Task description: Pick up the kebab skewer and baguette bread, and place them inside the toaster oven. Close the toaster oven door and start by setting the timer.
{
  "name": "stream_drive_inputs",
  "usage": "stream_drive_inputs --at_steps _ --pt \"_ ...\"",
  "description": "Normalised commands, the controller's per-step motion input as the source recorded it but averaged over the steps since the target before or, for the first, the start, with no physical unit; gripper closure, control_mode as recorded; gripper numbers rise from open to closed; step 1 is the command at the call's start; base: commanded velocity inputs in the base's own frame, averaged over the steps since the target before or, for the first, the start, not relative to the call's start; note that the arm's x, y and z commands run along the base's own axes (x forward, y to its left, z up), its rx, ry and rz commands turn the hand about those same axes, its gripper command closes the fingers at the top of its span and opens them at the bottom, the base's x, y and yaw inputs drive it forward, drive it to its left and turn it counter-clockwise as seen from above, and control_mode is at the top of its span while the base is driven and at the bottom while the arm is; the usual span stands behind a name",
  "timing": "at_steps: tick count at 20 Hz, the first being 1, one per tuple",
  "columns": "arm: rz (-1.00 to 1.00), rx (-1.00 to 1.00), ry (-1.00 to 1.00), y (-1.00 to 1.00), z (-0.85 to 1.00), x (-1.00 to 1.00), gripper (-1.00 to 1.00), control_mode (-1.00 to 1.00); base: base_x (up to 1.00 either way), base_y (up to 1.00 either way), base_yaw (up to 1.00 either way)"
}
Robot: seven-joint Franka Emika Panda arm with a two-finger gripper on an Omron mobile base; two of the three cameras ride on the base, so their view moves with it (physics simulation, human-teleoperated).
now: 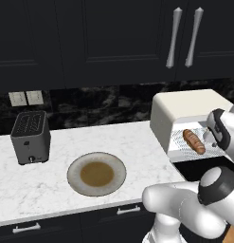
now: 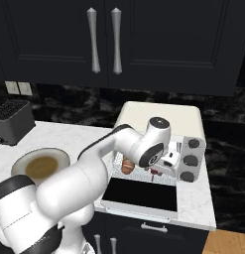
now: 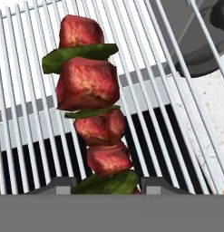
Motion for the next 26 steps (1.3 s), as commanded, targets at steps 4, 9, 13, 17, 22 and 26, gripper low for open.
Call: stream_drive_inputs --at_steps 4,9,13,17,22,26 --pt "-0.04 0.0 0.0 0.02 0.0 0.04 1.0 -1.0 0.0 0.0 0.0" --pt "-0.03 0.0 -0.01 0.08 -0.07 0.0 1.0 -1.0 0.0 0.0 0.0" --pt "-0.02 0.0 -0.01 0.18 -0.15 0.0 -1.0 -1.0 0.0 0.0 0.0" --pt "-0.01 0.0 -0.02 0.17 -0.07 0.02 -1.0 -1.0 0.0 0.0 0.0" --pt "0.0 0.0 -0.03 0.02 0.0 0.01 -1.0 -1.0 0.0 0.0 0.0" --pt "0.0 0.0 -0.04 0.0 0.0 0.0 -1.0 -1.0 0.0 0.0 0.0"
